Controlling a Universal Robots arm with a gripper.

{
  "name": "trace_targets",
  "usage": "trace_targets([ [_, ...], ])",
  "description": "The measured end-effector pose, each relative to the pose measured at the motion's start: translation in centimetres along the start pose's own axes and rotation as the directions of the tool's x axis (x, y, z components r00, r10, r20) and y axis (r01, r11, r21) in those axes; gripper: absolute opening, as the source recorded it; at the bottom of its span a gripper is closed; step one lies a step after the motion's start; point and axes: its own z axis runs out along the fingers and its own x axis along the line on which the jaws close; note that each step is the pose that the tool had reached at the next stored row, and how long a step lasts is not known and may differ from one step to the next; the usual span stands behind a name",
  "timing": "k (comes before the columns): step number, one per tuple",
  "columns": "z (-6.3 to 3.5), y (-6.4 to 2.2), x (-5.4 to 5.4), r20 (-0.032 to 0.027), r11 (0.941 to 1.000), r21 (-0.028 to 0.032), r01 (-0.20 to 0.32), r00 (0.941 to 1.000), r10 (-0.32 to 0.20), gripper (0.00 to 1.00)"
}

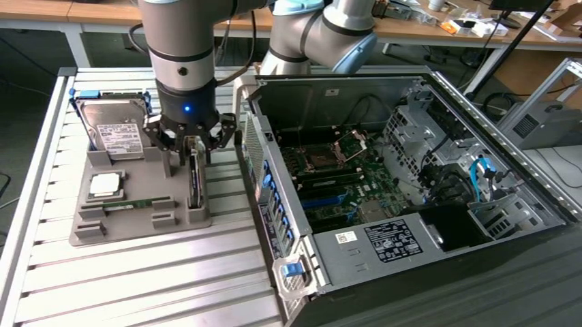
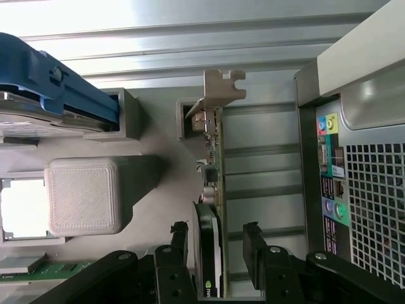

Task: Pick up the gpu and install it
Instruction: 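Pick up the gpu and move the gpu toward the slot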

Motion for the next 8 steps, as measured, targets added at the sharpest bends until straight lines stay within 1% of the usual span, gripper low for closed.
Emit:
trace_targets([
  [8, 0.77, -0.04, 0.02, -0.0001, 1.0000, 0.0000, 0.000, 1.0000, 0.000, 0.48],
])
